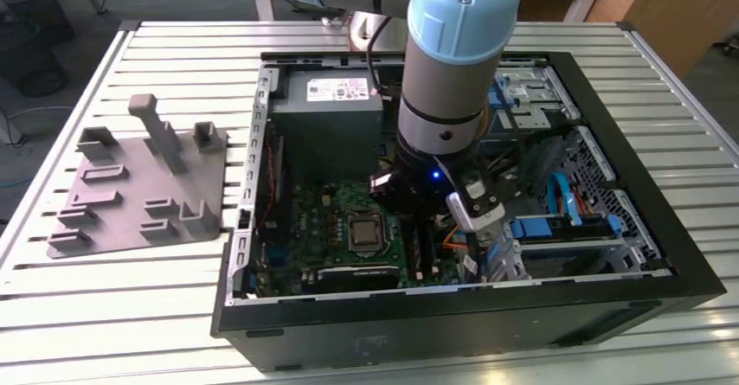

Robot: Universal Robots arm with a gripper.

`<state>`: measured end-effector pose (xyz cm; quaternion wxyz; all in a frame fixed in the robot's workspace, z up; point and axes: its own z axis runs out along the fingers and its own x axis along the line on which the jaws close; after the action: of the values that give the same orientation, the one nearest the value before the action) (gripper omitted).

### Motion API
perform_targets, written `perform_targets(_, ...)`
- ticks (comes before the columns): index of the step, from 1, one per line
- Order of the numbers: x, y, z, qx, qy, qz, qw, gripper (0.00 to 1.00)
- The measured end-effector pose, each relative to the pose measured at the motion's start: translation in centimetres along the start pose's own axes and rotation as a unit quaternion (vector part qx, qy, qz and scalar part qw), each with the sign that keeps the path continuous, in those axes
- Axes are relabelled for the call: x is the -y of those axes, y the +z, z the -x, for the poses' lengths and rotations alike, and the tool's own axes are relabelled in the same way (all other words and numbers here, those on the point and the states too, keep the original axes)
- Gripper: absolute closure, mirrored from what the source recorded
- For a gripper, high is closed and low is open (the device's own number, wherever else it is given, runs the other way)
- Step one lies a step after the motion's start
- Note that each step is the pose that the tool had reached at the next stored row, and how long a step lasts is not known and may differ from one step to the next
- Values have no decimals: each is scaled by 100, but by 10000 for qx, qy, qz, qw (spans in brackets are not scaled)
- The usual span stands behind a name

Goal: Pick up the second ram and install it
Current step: 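Insert the second ram into the second slot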

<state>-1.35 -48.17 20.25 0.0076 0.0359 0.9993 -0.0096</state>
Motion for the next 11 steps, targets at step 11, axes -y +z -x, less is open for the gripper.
perform_targets(11, 6, -291, 4, -2, 0, -5, 10000, 73)
